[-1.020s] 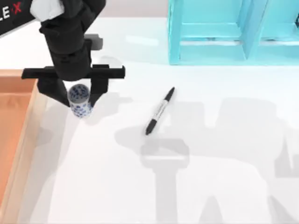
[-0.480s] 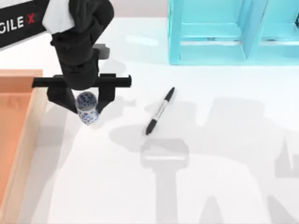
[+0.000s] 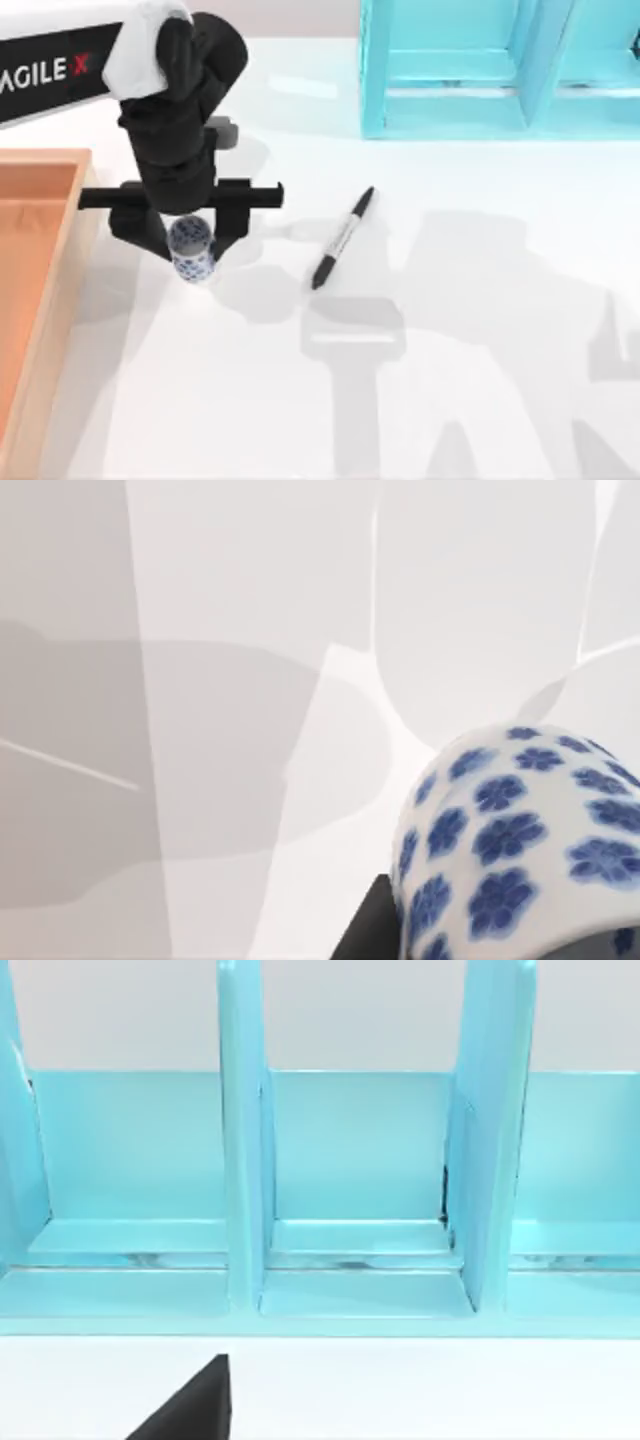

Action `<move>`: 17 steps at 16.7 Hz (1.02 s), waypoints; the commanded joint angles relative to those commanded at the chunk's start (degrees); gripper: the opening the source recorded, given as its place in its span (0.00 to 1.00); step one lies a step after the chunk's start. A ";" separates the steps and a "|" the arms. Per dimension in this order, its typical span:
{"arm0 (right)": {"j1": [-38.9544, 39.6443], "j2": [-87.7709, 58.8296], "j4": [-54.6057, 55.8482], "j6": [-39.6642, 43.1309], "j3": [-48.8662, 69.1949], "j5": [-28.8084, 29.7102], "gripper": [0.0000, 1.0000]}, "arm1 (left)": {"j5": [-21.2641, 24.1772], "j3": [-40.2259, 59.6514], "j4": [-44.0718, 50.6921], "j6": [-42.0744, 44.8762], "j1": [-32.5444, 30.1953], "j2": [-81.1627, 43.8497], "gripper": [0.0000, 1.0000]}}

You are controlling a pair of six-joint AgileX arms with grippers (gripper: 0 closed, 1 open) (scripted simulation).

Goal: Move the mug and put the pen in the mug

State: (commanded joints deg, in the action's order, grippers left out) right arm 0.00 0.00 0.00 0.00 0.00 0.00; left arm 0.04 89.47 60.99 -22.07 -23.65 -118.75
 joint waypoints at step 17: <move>0.00 0.00 0.00 0.00 0.00 0.00 1.00 | 0.00 0.00 0.00 0.00 0.00 0.00 1.00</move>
State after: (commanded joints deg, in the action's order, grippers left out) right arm 0.00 0.00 0.00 0.00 0.00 0.00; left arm 0.04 89.47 60.99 -22.07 -23.65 -118.75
